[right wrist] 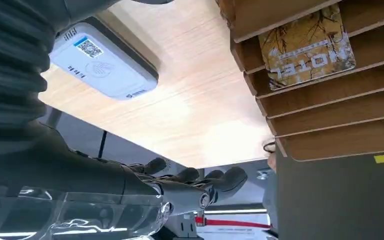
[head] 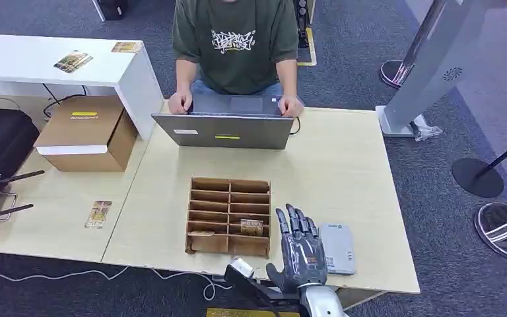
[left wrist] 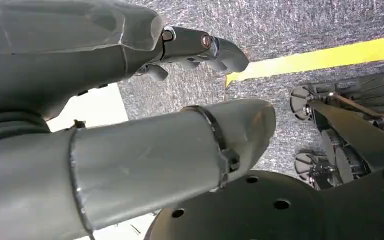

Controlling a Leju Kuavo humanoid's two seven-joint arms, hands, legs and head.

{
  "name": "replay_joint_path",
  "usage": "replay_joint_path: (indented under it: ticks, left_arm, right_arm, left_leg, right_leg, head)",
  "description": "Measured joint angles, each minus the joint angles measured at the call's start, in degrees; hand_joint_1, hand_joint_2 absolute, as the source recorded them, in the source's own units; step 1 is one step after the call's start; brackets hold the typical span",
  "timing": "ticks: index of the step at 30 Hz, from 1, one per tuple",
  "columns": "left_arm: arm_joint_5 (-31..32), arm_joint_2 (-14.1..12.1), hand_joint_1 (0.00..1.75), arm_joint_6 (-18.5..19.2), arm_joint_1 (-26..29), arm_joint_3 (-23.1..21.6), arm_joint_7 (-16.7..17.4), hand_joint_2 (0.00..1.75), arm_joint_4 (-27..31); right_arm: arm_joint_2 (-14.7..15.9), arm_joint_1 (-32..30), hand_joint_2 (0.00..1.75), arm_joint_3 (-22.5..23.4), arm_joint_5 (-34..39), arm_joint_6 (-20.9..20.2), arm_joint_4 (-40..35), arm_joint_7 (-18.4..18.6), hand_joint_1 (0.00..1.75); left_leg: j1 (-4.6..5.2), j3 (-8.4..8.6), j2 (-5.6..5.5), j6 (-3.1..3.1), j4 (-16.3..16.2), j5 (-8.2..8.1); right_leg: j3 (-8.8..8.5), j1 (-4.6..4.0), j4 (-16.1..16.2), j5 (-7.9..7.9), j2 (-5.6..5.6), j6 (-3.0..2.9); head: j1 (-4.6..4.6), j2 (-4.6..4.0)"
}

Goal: Pass the card to the sensor for recognition and then transmit it.

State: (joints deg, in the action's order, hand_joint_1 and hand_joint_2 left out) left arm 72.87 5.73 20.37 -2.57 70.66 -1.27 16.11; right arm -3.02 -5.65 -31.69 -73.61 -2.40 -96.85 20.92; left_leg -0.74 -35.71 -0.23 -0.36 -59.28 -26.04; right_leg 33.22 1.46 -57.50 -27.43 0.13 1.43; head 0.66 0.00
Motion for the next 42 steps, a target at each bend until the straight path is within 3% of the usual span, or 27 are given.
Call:
replay_joint_path:
  ticks: [19,27,35,42]
  left_arm:
    - [-0.1,0.0,0.0,-0.1,0.0,0.4,-0.1,0.0,0.0]
    - [0.1,0.1,0.0,-0.2,-0.3,0.8,0.0,0.0,0.0]
    - [-0.9,0.4,0.0,0.1,-0.2,2.2,0.0,0.0,0.0]
    - [-1.7,1.2,0.0,0.4,-0.1,3.5,-0.1,0.0,0.7]
  right_arm:
    - [0.1,0.2,1.75,-0.4,1.0,-0.4,0.0,-0.1,0.0]
    - [-1.0,4.7,1.75,-1.4,7.5,0.9,9.0,-8.4,0.0]
    - [-2.3,7.8,1.75,-2.5,7.3,0.6,14.8,-8.8,0.0]
    - [-3.5,11.4,1.75,-4.5,10.0,0.5,19.9,-11.5,0.0]
  left_leg:
    - [0.0,-0.01,-0.01,0.0,0.0,0.0]
    - [-0.01,0.01,0.0,0.0,0.0,0.01]
    - [0.0,-0.01,-0.01,0.0,0.0,0.01]
    - [-0.01,0.0,-0.01,-0.01,0.0,0.01]
  right_leg:
    - [-0.01,0.0,0.0,0.0,-0.01,0.0]
    - [-0.03,-0.01,0.0,0.01,-0.01,-0.01]
    - [-0.04,-0.01,0.0,0.0,-0.02,0.0]
    - [-0.03,-0.01,0.0,0.0,-0.02,0.0]
  head:
    - [0.0,0.0]
    - [0.02,0.0]
    - [0.0,0.0]
    - [0.0,0.0]
